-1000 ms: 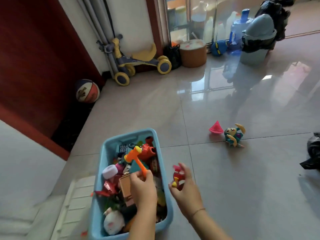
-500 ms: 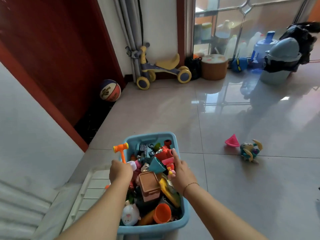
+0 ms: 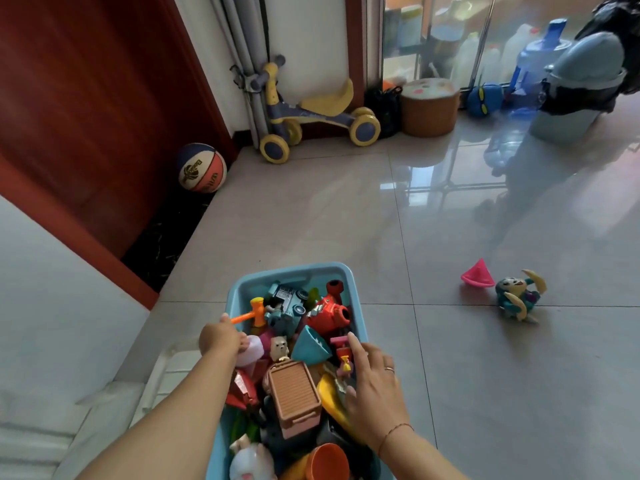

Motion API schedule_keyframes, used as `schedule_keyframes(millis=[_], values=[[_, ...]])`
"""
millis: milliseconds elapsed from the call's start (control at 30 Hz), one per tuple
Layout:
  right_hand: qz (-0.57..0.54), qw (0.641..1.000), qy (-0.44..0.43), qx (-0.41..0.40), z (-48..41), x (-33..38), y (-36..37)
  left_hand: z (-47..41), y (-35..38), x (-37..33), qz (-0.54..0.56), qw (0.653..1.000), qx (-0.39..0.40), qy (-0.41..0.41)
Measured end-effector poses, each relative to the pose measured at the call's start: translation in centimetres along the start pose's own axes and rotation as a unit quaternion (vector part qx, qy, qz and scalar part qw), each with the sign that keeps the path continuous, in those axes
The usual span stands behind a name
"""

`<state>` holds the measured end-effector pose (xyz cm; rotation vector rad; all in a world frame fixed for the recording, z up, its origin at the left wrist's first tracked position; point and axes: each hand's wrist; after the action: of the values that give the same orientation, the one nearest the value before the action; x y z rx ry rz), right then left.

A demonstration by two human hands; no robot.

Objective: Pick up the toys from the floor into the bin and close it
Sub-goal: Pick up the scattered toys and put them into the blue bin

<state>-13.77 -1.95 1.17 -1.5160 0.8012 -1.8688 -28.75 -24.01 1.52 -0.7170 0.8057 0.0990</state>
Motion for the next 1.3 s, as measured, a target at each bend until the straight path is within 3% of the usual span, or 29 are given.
schedule_keyframes(millis=[133, 267, 367, 433, 500, 633, 733, 867, 1033, 1200, 1300], values=[[-0.009, 1.0, -0.011, -0.007, -0.8, -0.1, 0.2, -0.3, -1.2, -0.2, -0.136, 0.986, -0.018, 0.1], [-0.015, 1.0, -0.022, -0.01, -0.8, -0.1, 0.3, -0.5, -1.1, 0.1, -0.084, 0.983, -0.051, 0.157], [-0.029, 0.999, -0.029, -0.011, -0.5, -0.1, 0.6, -0.5, -0.7, 0.9, -0.1, 0.984, -0.014, 0.146], [-0.056, 0.998, -0.039, -0.005, -0.3, -0.1, 0.4, -0.1, -0.6, 1.0, -0.233, 0.962, 0.001, 0.142], [-0.097, 0.994, -0.04, -0.006, -0.3, -0.6, -0.3, 1.4, -0.3, 0.2, -0.313, 0.934, -0.042, 0.166], [-0.119, 0.991, -0.004, -0.063, -1.6, -5.5, -3.5, 6.9, 2.2, -4.3, -0.274, 0.911, -0.105, 0.289], [-0.111, 0.981, 0.074, -0.14, -4.1, -12.0, -7.0, 10.0, 7.5, -7.9, -0.249, 0.872, -0.063, 0.416], [-0.149, 0.937, 0.215, -0.231, -8.3, -21.1, -12.0, 13.5, 18.1, -10.7, -0.298, 0.794, 0.078, 0.524], [-0.19, 0.891, 0.33, -0.247, -12.3, -29.7, -14.4, 16.1, 31.2, -9.5, -0.413, 0.689, 0.188, 0.565], [-0.148, 0.871, 0.416, -0.214, -16.2, -33.4, -11.7, 16.0, 40.1, -6.8, -0.519, 0.592, 0.199, 0.584], [-0.095, 0.845, 0.459, -0.259, -18.6, -34.4, -10.4, 16.1, 44.8, -5.4, -0.544, 0.537, 0.214, 0.608]])
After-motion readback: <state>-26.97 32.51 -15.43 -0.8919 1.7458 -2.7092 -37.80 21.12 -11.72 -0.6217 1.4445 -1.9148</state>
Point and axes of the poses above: each hand's wrist, its own z-axis away from the middle knuckle, its own y-axis out of the palm, x = y × z, and after that the axes turned 4 degrees about -z, right-handed
